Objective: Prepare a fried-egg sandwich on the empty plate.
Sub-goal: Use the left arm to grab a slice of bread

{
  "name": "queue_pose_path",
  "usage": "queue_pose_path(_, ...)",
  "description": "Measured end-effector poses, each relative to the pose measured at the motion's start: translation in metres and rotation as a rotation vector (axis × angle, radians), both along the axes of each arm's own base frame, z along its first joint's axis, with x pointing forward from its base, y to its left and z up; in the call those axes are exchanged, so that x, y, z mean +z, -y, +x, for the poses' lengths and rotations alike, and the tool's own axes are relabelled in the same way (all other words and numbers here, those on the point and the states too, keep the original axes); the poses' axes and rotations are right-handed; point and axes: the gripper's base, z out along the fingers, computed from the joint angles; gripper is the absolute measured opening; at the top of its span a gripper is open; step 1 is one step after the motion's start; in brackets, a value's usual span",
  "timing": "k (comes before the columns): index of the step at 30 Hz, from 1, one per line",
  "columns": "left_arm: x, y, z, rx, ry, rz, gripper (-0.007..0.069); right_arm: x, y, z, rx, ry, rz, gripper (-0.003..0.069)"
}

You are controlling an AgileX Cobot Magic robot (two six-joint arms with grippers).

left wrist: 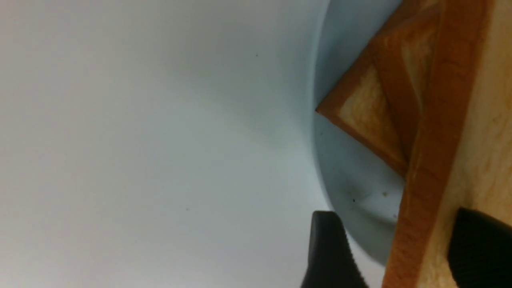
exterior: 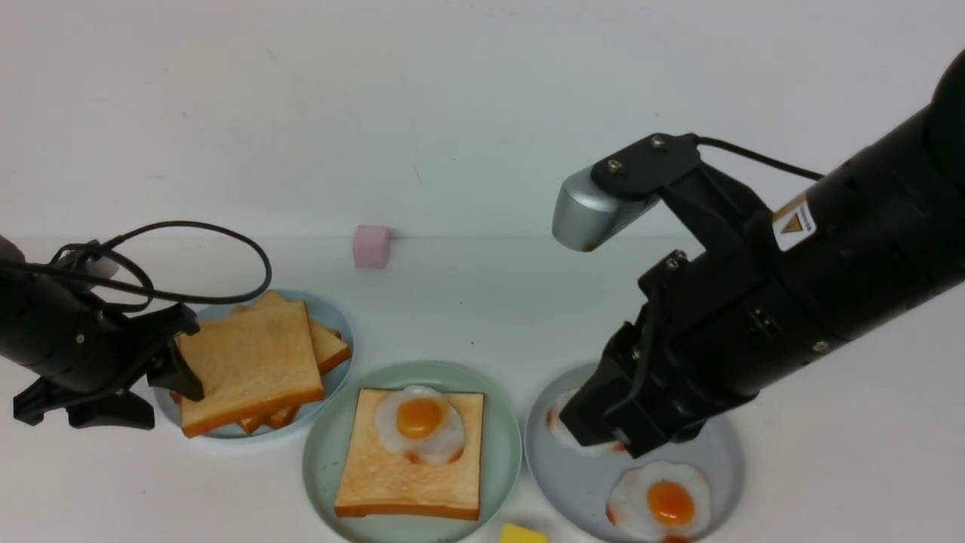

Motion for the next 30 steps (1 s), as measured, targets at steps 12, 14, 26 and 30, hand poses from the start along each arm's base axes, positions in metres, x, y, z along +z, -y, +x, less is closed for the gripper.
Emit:
queue_pose_path(12, 0.019, 0.003, -0.002, -0.031, 0.066, -0.011, 0.0417, 0.000, 0.000, 0.000, 0.001, -0.001, -0.001, 0.0200)
queue_pose_path(14, 0.018, 0.004, -0.002, -0.054, 0.070, -0.017, 0.0417, 0.000, 0.000, 0.000, 0.001, -0.001, -0.001, 0.0200)
queue_pose_path(26, 0.012, -0.023, -0.002, -0.035, 0.110, -0.137, 0.0417, 0.000, 0.000, -0.001, 0.008, -0.010, -0.007, 0.0211)
queue_pose_path(30, -0.001, -0.020, 0.001, -0.074, 0.102, -0.230, 0.0417, 0.000, 0.000, -0.001, 0.007, -0.008, -0.006, 0.0215)
